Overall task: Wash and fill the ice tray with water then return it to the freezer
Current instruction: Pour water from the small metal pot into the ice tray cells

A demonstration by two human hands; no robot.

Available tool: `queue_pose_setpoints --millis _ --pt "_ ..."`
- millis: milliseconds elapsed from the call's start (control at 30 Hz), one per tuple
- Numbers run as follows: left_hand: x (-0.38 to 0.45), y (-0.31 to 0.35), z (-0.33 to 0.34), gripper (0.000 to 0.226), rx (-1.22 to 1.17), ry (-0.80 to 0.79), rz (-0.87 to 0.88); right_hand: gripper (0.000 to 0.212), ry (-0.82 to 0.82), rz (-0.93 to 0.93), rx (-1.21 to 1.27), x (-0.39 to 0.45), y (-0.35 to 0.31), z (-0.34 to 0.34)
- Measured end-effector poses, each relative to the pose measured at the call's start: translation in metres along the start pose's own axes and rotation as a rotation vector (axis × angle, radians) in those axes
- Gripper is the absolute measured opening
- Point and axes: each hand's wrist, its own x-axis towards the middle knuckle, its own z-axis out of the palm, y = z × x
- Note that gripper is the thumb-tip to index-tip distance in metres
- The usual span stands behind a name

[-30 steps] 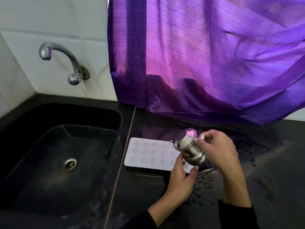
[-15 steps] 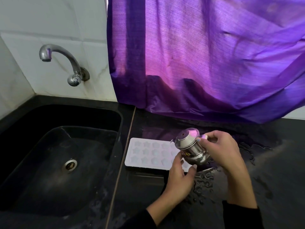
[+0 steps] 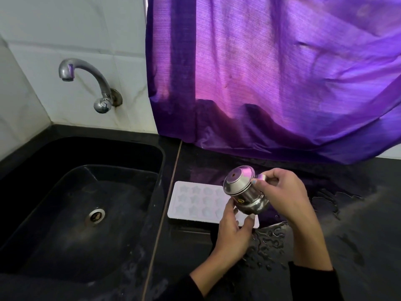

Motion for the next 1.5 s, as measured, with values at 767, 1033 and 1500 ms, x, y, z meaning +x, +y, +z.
queue_pose_setpoints --millis 767,1033,1500 --pt "0.002 -0.005 -0.005 0.043 -0.043 0.001 -0.005 0.015 0.001 -0.013 -0.200 -0.006 -0.018 0.011" --pt "0.000 -0.006 -0.004 0.051 -0.029 -0.003 -0.012 0.015 0.002 -0.007 -0.211 -0.008 -0.018 0.010" --pt "-0.001 -0.001 -0.011 0.054 0.001 0.022 -0.012 0.016 -0.002 0.016 -0.067 -0.007 -0.013 0.008"
